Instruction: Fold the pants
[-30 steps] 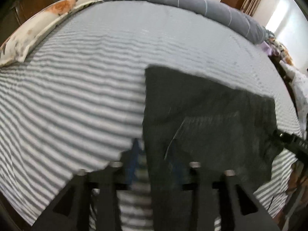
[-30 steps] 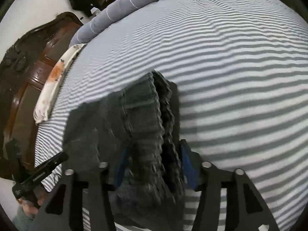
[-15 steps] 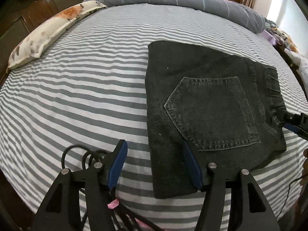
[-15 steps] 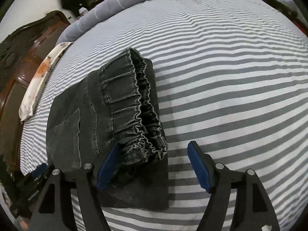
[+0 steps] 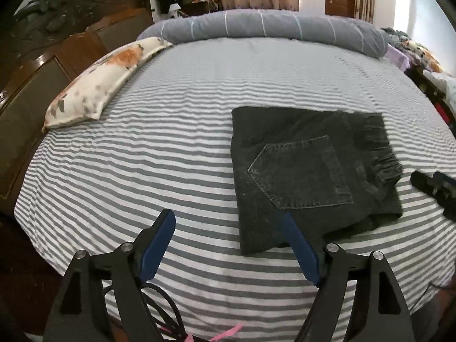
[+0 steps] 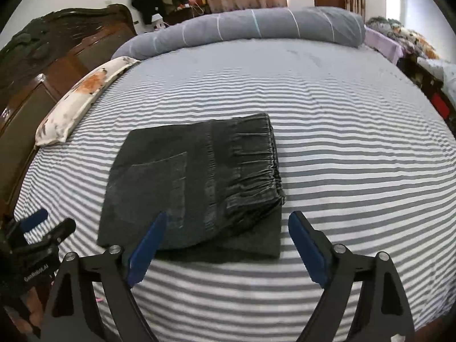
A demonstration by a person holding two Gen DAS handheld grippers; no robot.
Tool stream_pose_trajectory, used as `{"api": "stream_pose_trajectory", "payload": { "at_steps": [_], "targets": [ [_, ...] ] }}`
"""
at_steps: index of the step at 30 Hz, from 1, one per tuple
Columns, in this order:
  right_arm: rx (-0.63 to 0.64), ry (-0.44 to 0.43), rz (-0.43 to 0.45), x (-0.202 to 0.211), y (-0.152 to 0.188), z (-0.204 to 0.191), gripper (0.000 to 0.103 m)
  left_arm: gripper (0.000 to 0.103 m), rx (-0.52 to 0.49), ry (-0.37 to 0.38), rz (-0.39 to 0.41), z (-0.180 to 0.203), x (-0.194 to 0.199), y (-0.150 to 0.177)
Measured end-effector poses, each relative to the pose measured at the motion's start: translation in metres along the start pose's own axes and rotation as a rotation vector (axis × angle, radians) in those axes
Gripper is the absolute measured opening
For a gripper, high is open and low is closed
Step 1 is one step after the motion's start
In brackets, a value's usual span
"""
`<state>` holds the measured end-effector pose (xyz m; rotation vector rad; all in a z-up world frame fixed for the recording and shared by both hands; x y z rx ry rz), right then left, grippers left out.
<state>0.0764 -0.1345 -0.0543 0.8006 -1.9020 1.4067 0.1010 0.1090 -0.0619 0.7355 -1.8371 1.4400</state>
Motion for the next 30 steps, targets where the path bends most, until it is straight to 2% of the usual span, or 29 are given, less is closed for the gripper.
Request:
{"api": "stream_pose_trajectory", "payload": {
  "at_steps": [6,11,17,21,30],
  "targets": [
    [0.009,0.009,0.018,0.025,0.008,-0.019,0.090,0.080,0.018,0.021,-0.004,-0.001,0.034,0.006],
    [0.016,0.023,0.025,0.042,0.013,-0.031,0.092,0.081,0.028,0.022,-0.022,-0.007,0.055,0.025],
    [0.053,0.068,0.040,0.057,0.018,-0.045,0.095,0.082,0.002,-0.021,-0.026,-0.006,0.058,0.030],
    [0.059,0.073,0.036,0.060,0.024,-0.051,0.096,0.082,-0.007,-0.007,-0.038,-0.004,0.056,0.030],
    [0.099,0.095,0.002,0.055,0.034,-0.057,0.097,0.082,-0.035,-0.012,-0.010,0.001,0.060,0.027]
  ]
}}
Point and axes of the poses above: each gripper's, at about its wrist camera, not at the fingertips, and x roughly against the way its jaws point, z to its right, y to its underside, the point moved 5 cm from there along -x, roughly the way its jaws point, and after that the axes turned 6 degrees about -y, right-handed, at the moved point
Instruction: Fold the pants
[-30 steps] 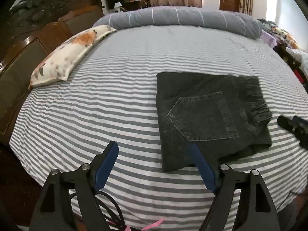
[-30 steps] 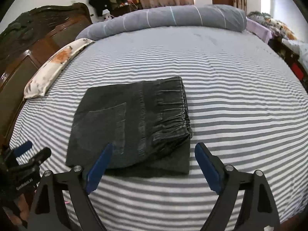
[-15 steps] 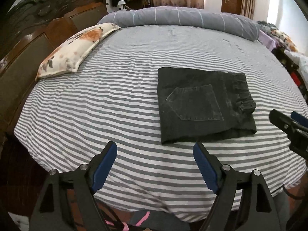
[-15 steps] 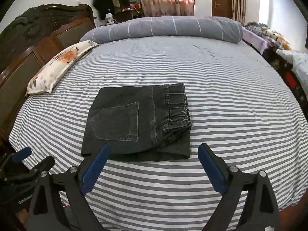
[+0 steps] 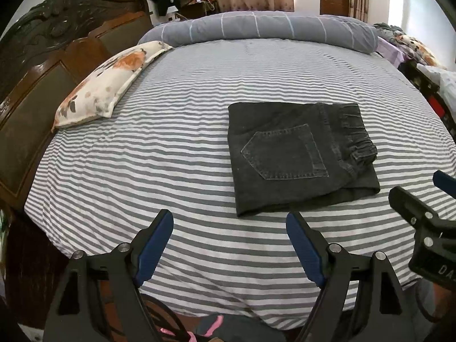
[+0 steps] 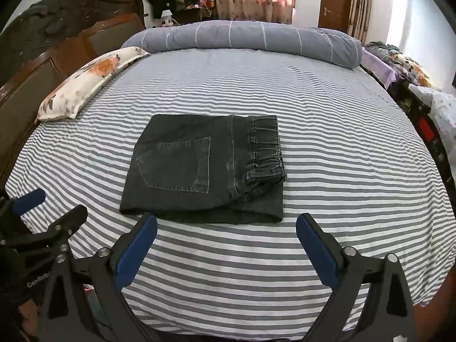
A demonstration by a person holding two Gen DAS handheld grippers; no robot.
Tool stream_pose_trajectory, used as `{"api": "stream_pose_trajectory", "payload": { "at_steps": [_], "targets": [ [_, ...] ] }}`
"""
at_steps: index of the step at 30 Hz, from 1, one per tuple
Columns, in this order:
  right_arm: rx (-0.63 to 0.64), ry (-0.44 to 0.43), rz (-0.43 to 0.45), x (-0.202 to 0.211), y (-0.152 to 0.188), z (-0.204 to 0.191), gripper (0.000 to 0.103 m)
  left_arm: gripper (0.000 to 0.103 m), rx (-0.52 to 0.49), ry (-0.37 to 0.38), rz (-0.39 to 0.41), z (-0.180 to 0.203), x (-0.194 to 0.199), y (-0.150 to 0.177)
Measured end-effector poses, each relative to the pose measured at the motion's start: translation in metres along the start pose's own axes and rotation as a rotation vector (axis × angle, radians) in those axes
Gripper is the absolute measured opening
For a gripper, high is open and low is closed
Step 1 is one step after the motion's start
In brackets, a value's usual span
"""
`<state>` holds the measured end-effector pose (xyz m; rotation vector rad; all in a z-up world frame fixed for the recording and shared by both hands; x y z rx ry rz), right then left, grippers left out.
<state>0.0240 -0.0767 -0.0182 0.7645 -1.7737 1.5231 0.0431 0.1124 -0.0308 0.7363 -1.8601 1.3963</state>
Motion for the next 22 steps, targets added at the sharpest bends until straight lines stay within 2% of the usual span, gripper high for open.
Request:
{"api": "stream_pose_trajectory", "payload": {
  "at_steps": [9,14,19,22],
  "targets": [
    [-0.012,-0.006,-0.017,-0.002,0.007,0.002,0.097,0.082,-0.033,-0.014,0.012,0.008,0.000,0.002],
    [-0.018,-0.013,-0.025,-0.002,0.012,0.003,0.097,0.082,-0.051,-0.047,0.036,0.010,0.001,0.002],
    [-0.019,-0.017,-0.032,-0.003,0.015,0.003,0.097,0.082,-0.076,-0.054,0.066,0.013,0.005,0.000],
    [-0.020,-0.020,-0.035,-0.002,0.017,0.002,0.097,0.082,-0.077,-0.038,0.056,0.015,0.005,0.000]
  ]
}}
Point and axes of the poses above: each gripper's, at about its wrist camera, not at the fingertips, and x roughly against the way its jaws point, z to its right, y to its underside, the point moved 5 cm from there along -x, roughly the way its jaws point, and after that the axes turned 6 degrees about -y, right-handed, at the moved point
